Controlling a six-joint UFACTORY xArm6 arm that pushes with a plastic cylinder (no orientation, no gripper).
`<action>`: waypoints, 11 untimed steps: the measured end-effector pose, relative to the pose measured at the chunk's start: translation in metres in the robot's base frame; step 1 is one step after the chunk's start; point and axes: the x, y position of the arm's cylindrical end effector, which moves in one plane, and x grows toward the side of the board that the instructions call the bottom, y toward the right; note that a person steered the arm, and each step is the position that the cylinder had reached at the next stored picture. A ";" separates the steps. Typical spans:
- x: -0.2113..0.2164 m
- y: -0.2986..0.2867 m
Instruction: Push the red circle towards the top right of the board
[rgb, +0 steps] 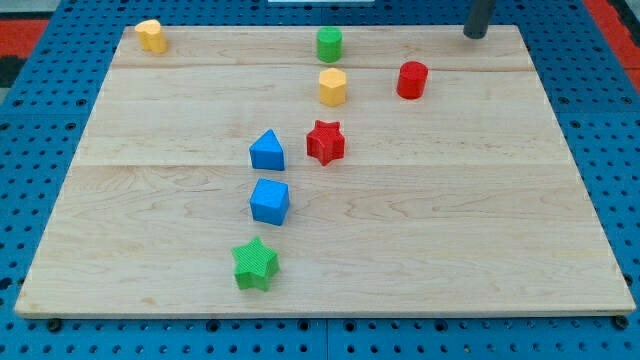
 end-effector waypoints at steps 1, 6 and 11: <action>0.050 0.025; 0.118 -0.125; 0.027 -0.039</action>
